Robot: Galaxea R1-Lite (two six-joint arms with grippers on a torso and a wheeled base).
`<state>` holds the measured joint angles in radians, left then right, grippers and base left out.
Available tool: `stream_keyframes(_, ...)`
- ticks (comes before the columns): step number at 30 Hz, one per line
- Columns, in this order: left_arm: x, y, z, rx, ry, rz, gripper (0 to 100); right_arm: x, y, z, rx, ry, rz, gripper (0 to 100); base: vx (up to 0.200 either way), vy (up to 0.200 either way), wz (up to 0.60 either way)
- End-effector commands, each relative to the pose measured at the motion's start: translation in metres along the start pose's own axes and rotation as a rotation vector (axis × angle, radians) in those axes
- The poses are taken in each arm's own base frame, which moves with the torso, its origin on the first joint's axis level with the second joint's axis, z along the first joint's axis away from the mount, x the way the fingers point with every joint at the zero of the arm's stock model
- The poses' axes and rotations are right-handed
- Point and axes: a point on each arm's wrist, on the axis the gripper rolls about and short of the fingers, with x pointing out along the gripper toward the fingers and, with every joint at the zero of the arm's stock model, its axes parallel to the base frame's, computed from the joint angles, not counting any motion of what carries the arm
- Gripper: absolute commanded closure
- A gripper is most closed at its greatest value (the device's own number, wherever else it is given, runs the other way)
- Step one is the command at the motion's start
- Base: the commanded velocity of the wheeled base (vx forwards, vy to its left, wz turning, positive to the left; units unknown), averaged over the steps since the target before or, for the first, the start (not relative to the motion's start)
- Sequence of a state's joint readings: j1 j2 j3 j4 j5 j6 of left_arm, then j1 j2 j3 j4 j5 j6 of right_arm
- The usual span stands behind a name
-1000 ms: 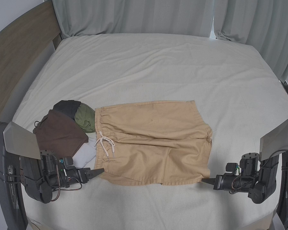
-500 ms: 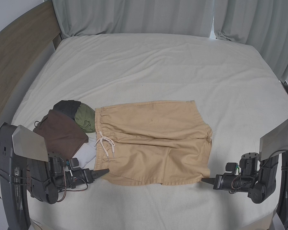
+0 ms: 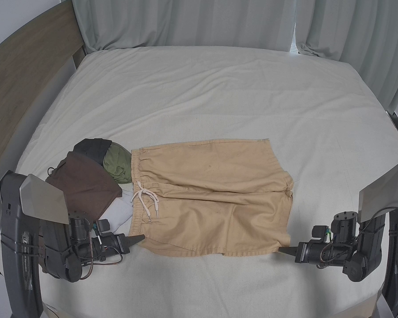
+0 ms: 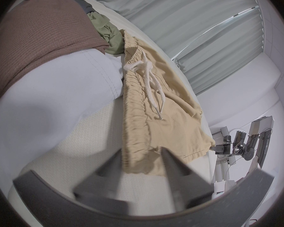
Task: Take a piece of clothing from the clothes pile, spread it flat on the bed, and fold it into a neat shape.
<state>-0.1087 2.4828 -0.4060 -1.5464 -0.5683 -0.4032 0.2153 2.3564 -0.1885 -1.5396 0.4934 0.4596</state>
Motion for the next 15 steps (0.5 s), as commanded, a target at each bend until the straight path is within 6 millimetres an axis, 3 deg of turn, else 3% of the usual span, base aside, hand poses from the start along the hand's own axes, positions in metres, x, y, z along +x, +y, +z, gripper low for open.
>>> stream_keyframes(1, 0.0, 0.0, 0.0, 0.0, -0.001, -0.001, 100, -0.001, 0.0, -0.001, 0.0, 0.002, -0.001, 100, 0.0, 0.0, 0.0)
stream_keyframes(9, -0.008, -0.003, 0.004, 0.006, -0.012, 0.002, 100, -0.009, 0.0, -0.005, 0.008, 0.017, -0.016, 100, 0.0, 0.0, 0.0)
stream_keyframes(15, -0.031, -0.016, 0.009, -0.004, -0.009, -0.033, 100, -0.016, -0.001, -0.013, -0.003, 0.053, -0.035, 100, 0.0, 0.0, 0.0)
